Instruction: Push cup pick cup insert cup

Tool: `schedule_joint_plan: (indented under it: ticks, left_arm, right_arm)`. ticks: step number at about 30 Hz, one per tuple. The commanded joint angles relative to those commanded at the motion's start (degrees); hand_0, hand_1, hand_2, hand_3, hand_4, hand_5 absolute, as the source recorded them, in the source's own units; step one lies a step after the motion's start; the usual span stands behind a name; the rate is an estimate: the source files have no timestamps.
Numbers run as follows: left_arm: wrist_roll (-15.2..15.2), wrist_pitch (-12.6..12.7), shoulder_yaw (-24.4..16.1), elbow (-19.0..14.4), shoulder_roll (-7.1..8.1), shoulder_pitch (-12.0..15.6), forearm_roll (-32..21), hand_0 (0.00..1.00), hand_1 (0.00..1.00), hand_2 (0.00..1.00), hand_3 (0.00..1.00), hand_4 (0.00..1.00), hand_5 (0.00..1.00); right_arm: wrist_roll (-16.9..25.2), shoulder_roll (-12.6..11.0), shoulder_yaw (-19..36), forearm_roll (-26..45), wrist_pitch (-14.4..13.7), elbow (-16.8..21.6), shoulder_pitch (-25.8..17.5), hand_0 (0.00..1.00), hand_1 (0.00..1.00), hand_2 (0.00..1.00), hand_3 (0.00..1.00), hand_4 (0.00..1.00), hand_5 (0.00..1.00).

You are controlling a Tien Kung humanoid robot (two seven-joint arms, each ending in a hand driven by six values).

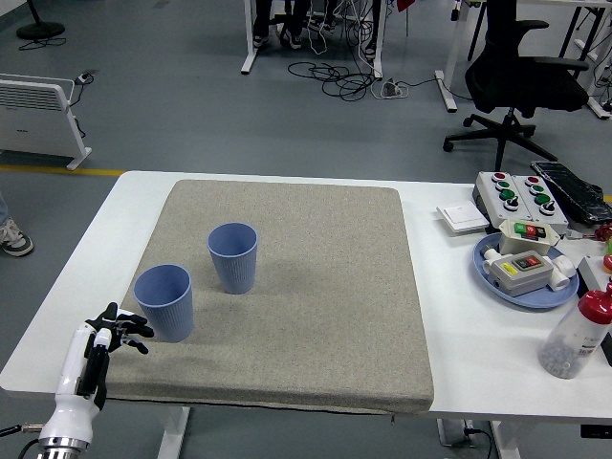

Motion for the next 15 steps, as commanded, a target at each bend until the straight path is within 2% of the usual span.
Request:
schedule_joint_plan:
  ticks: [6,7,12,13,15]
  left_arm:
    - [1.5,-1.2,0.5,1.7,-0.21,-1.0,1.0,0.356,0.458,0.447,0.403,0.555,0.998]
    - [1.7,-1.4,0.5,1.8,-0.19,-1.1,1.1,0.447,0.514,0.489,0.432,0.538,0.998]
    - [3.0,-2.5,0.5,3.5,-0.34,-2.0,1.3,0.447,0.514,0.489,0.432,0.538,0.998]
    - [3.2,-2.6,0.5,3.7,-0.37,-2.2,1.3,0.525,0.551,0.516,0.455,0.539,0.998]
    - [4.2,-3.5,0.4,4.3,-0.48,-2.9,1.2,0.525,0.551,0.516,0.455,0.539,0.998]
  right_arm:
    - [0.0,0.0,-0.3,0.3,0.0,0.0,-0.1,0.724,0.657,0.659,0.582,0.096,0.548]
    - [0.0,0.0,-0.3,0.3,0.0,0.0,0.0,0.724,0.657,0.66,0.582,0.095,0.547]
    - [0.0,0.0,-0.6,0.6,0.0,0.0,0.0,0.724,0.657,0.66,0.582,0.095,0.547]
    - [0.0,0.0,-0.5,0.6,0.0,0.0,0.0,0.724,0.657,0.66,0.582,0.096,0.546]
    - [0.0,0.0,-0.5,0.6,0.0,0.0,0.1,0.724,0.657,0.66,0.582,0.096,0.546]
